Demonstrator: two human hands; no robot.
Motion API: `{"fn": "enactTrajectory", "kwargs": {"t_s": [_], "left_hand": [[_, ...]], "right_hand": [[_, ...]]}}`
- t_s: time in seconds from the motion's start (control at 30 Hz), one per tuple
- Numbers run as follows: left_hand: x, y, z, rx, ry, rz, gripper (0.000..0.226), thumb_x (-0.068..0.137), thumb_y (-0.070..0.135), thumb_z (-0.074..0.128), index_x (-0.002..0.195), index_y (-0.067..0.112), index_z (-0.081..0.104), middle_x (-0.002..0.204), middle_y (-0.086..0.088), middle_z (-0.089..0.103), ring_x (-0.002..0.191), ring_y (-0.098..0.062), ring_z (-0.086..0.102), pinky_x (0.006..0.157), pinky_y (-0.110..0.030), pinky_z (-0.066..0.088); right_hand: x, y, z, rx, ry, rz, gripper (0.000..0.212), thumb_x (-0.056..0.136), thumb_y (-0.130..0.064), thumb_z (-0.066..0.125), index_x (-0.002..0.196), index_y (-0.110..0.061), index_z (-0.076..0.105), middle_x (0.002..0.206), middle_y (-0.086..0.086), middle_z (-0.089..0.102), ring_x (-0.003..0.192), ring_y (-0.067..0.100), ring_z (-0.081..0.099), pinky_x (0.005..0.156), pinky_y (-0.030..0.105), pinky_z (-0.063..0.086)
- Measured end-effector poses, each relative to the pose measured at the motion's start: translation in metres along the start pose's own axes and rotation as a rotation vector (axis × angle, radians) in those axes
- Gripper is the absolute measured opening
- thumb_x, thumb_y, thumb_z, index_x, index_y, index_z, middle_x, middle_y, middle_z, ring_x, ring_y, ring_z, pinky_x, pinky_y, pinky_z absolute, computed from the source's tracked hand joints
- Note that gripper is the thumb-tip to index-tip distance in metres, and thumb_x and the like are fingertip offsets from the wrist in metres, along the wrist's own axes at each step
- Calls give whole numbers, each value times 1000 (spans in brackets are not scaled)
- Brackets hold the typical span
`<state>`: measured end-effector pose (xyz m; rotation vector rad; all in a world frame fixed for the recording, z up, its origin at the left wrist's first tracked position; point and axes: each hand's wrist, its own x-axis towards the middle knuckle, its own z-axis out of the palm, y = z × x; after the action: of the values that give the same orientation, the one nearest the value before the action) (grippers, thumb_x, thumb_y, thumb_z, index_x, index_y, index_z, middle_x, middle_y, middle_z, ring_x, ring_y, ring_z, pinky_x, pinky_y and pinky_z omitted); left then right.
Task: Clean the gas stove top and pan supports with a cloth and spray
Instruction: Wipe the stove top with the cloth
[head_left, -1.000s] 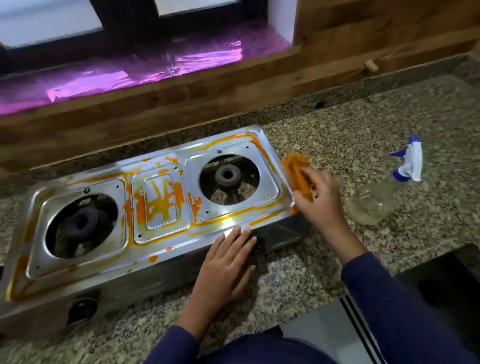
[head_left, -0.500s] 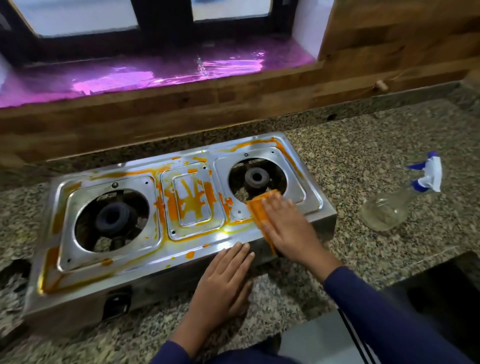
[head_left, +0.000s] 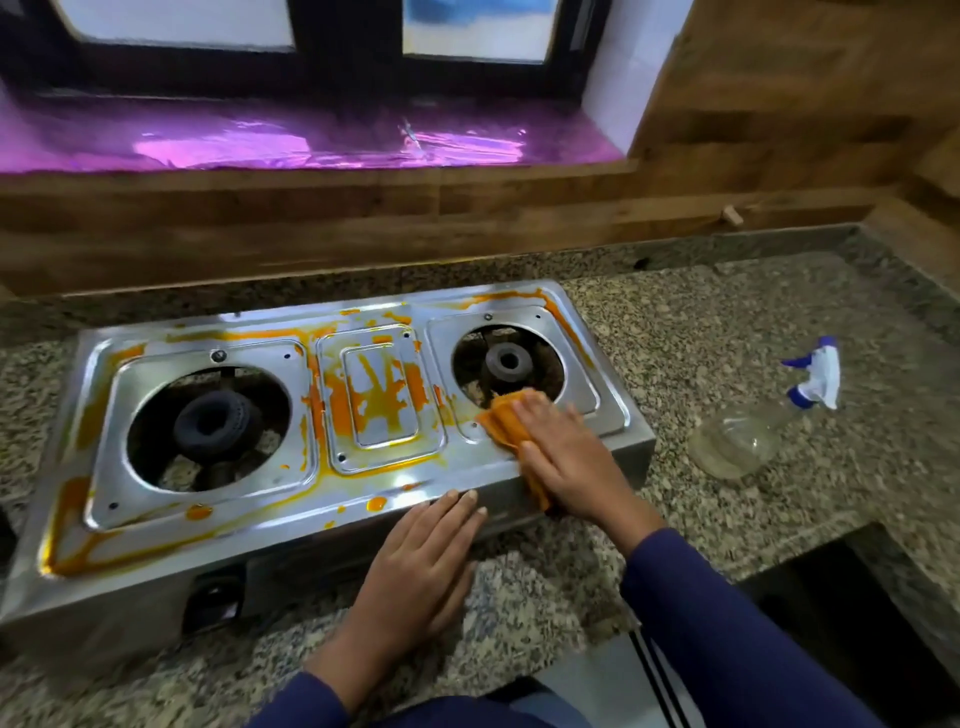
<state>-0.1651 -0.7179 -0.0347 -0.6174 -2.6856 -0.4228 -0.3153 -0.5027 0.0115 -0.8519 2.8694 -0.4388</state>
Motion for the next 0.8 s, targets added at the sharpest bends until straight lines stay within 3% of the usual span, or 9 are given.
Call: {"fn": "enactTrajectory", "kwargs": {"t_s": [0.13, 0.2, 0.3, 0.43, 0.57, 0.7, 0.8], "left_hand": [[7, 4, -3, 12, 44, -25, 53, 89, 33, 58, 138, 12, 54, 145, -6, 50, 131, -22, 49, 108, -37, 35], [14, 6, -7, -23, 92, -64, 50, 91, 32, 59, 136, 11, 56, 142, -6, 53, 122, -23, 55, 102, -35, 40], [26, 12, -13, -114, 199, -158, 46, 92, 29, 59, 133, 7, 58, 134, -9, 59, 110, -24, 60, 94, -34, 44], [43, 14, -27, -138, 326, -293, 43, 98, 33, 46, 130, 7, 57, 131, -11, 59, 116, -26, 57, 96, -38, 44], [67, 18, -40, -109, 387, -334, 46, 98, 34, 38, 129, 5, 55, 133, -13, 57, 124, -27, 52, 100, -40, 39], [92, 27, -36, -93, 386, -324, 52, 99, 38, 34, 126, 1, 59, 131, -15, 58, 122, -28, 53, 101, -42, 40], [115, 42, -17, -121, 338, -334, 48, 99, 38, 39, 126, 5, 61, 131, -11, 58, 124, -26, 53, 102, -42, 42]], "right_hand": [[-9, 51, -19, -36, 76, 185, 69, 95, -52, 14, 157, -21, 15, 162, -3, 4, 150, 11, 1, 122, 34, -3], [-6, 51, -19, -73, 65, 186, 70, 96, -51, 13, 157, -18, 11, 162, -1, 0, 150, 12, -2, 119, 29, -7], [-4, 24, -5, -46, 54, 74, 71, 97, -53, 18, 156, -14, 16, 161, 2, 4, 151, 19, 3, 121, 32, -1], [16, -41, 22, -5, 44, -160, 69, 95, -49, 32, 151, -8, 35, 158, 13, 27, 147, 27, 24, 121, 46, 17], [32, -77, 36, 45, -79, -338, 66, 93, -43, 29, 150, -10, 37, 159, 12, 29, 150, 26, 18, 123, 42, 9], [13, -28, 22, 5, -62, -419, 60, 98, -40, 33, 154, -16, 29, 163, 3, 22, 151, 17, 12, 123, 39, 5], [-7, 36, 1, 30, 16, -220, 61, 100, -44, 27, 155, -18, 27, 162, 0, 17, 151, 15, 11, 122, 42, 12]]}}
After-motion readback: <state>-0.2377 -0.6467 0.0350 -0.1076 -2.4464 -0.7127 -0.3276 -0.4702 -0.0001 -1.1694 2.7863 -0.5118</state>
